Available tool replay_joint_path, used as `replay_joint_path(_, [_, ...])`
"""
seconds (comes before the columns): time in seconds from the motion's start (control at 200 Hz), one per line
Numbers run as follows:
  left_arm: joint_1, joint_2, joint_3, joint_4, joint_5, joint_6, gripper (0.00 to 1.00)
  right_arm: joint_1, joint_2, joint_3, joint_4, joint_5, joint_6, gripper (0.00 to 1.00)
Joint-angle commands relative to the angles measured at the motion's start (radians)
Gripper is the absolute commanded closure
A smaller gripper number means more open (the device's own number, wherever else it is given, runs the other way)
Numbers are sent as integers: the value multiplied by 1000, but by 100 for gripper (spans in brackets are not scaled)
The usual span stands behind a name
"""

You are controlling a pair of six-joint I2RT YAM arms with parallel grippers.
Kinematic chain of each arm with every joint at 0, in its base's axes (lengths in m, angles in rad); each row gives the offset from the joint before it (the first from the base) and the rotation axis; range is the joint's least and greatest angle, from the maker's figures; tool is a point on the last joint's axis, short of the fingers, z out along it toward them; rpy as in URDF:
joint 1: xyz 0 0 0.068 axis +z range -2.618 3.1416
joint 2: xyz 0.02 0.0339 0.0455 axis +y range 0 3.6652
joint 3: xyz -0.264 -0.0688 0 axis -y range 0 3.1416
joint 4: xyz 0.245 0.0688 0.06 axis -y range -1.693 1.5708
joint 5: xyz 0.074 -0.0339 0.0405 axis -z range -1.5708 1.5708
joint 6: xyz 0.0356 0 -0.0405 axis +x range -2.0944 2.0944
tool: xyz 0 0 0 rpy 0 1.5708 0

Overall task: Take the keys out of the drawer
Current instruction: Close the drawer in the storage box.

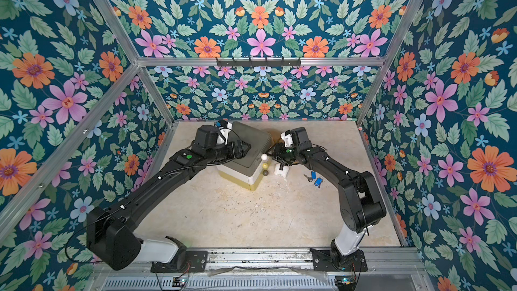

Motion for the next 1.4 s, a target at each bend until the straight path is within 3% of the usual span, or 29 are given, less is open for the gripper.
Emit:
replay_joint_path(0.0, [3, 7, 1, -70, 12, 10, 1, 17, 8, 10, 31, -18, 6, 45])
replay_joint_path(0.53, [20, -12, 0, -87, 12, 22, 1, 117, -35, -20, 32, 13, 42, 45])
replay_joint_path(0.975, [21, -35, -41, -67, 24, 4, 1, 110, -133, -171, 84, 32, 59, 45])
replay_joint_path(1.395, [20, -44, -57, -62, 25, -3, 1, 51, -160, -397, 504, -157, 107, 46])
